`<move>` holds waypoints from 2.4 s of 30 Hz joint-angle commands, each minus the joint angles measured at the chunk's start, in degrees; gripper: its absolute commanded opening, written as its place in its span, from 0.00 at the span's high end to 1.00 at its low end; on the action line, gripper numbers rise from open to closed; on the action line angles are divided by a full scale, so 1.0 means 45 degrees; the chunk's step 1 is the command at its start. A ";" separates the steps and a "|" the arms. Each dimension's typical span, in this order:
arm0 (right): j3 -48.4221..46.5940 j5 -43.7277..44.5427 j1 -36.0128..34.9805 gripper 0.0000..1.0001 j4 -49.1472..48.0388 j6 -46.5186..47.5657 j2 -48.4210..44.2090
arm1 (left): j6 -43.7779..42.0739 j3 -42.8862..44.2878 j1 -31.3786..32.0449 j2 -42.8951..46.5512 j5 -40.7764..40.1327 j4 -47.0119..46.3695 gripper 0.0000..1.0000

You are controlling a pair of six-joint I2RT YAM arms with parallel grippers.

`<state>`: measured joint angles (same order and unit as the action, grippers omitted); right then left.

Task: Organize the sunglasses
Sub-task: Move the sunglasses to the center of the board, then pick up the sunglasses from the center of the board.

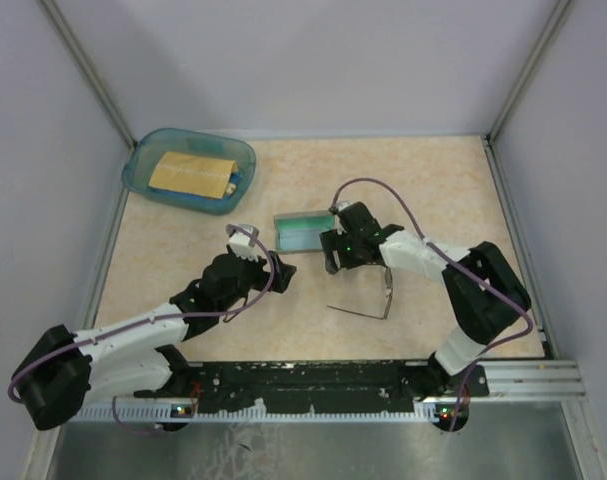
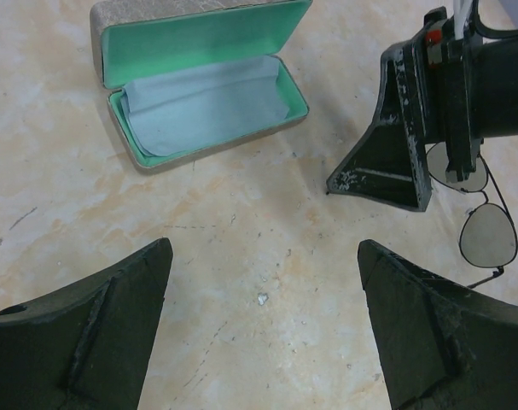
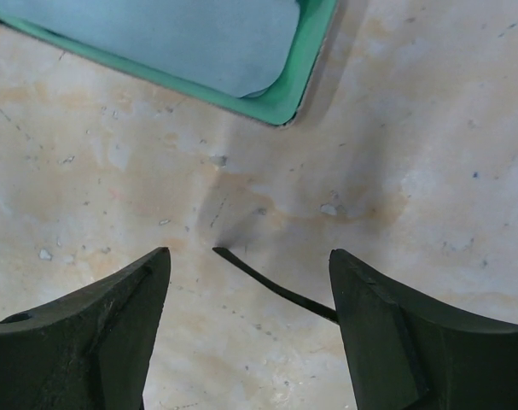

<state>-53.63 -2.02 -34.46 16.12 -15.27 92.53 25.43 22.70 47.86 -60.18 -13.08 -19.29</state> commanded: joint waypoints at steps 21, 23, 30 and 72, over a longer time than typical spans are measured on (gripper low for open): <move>0.0791 0.3996 -0.0898 0.30 0.1673 -0.2459 -0.5180 | -0.0514 0.0798 0.0429 -0.0693 0.0414 -0.0394 0.06; 0.1162 0.4345 -0.0899 0.32 0.2166 -0.2831 -0.5786 | -0.0638 0.1030 0.0586 -0.1059 0.0459 -0.0435 0.06; 0.2543 0.4833 -0.0879 0.40 0.3741 -0.3994 -0.7849 | -0.0920 0.1824 0.0980 -0.2527 0.0969 -0.1058 0.06; 0.4027 0.4922 0.0372 0.67 0.4684 -0.5497 -0.7522 | -0.1610 0.2808 0.1193 -0.4663 0.1719 -0.2745 0.05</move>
<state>-35.14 19.77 -33.21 39.11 -40.07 58.46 19.14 34.83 52.99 -81.12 -5.39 -29.15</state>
